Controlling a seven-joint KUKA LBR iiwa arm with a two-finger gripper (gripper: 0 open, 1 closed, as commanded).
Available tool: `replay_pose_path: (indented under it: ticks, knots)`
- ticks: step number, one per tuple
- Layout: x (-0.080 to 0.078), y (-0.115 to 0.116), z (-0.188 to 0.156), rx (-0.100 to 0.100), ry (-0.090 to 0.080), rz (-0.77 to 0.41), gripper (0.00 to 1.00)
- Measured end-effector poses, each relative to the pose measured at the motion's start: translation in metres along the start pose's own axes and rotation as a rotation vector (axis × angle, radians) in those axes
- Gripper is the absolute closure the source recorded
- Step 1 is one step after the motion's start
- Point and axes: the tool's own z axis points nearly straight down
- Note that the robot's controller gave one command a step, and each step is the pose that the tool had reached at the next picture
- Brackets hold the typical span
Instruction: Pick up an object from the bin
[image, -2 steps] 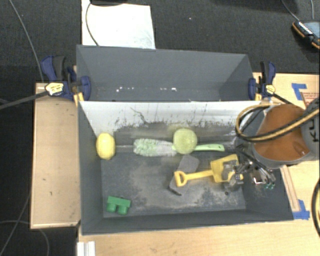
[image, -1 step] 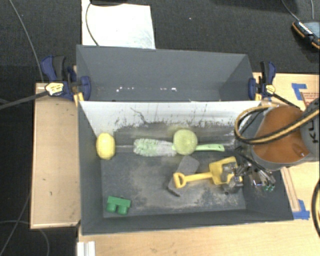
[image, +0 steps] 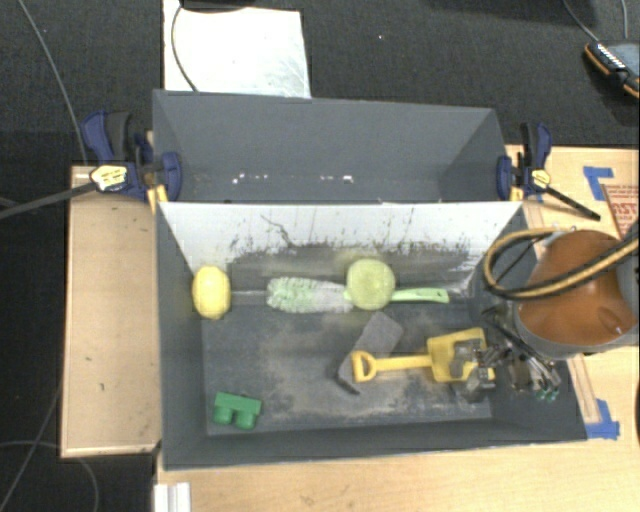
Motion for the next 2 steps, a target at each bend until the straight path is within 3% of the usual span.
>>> replay_pose_path:
  ticks: [2]
  knots:
    - [0.0031,-0.0057,-0.0003,-0.005,0.0,0.007,1.0]
